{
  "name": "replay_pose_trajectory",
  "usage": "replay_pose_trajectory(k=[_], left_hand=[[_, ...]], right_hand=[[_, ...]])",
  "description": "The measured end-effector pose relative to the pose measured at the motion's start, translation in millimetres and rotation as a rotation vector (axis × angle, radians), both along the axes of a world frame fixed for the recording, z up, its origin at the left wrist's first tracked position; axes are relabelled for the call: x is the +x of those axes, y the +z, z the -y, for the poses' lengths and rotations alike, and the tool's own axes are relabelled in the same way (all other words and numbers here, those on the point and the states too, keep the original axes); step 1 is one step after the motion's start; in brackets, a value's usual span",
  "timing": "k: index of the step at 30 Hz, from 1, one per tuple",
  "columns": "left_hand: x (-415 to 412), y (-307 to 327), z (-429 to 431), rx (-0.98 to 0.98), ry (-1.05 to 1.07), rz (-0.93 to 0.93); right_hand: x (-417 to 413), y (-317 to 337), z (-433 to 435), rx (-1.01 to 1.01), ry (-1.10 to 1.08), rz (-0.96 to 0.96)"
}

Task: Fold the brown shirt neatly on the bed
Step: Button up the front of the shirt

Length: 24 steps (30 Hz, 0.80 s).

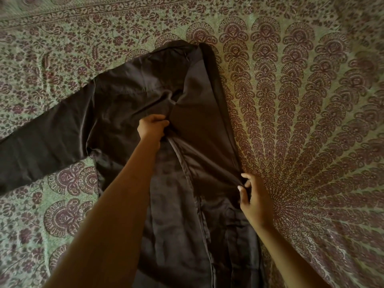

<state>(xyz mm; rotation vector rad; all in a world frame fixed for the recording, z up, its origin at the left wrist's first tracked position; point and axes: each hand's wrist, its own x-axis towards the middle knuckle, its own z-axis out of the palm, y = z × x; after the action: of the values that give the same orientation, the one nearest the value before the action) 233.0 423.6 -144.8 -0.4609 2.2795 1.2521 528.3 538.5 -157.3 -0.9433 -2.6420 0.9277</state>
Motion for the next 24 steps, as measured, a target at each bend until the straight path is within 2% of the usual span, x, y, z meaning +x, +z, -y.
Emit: replay_pose_trajectory(k=[3, 5, 8, 12, 15, 17, 19, 22, 24], left_hand=[[-3.8, 3.1, -2.2, -0.206, -0.206, -0.084], [-9.5, 8.3, -3.7, -0.251, -0.292, -0.07], [-22.9, 12.5, -4.1, -0.212, -0.354, 0.055], [-36.7, 17.5, -8.3, -0.082, -0.301, 0.249], [-38.8, 22.7, -11.8, 0.1, -0.18, 0.432], [-40.6, 21.1, -10.7, 0.109, -0.184, 0.484], [-44.5, 18.1, -7.1, 0.107, -0.196, 0.514], [-52.0, 16.8, -1.3, 0.139, -0.244, 0.545], [-53.3, 17.0, 2.2, 0.169, -0.274, 0.523]], right_hand=[[-13.2, 6.5, -8.6, 0.036, 0.004, 0.013], [-46.7, 12.0, -16.9, 0.082, -0.029, -0.044], [-119.1, 18.2, -31.5, 0.074, -0.01, -0.117], [-214.7, 24.3, -55.1, -0.162, 0.0, -0.194], [-272.0, 28.3, -69.8, -0.388, -0.065, -0.134], [-300.5, 31.0, -76.1, -0.524, -0.123, -0.107], [-320.5, 32.9, -81.5, -0.536, -0.136, -0.075], [-334.9, 33.2, -91.2, -0.407, -0.074, -0.007], [-338.9, 32.7, -97.9, -0.393, 0.021, -0.065]])
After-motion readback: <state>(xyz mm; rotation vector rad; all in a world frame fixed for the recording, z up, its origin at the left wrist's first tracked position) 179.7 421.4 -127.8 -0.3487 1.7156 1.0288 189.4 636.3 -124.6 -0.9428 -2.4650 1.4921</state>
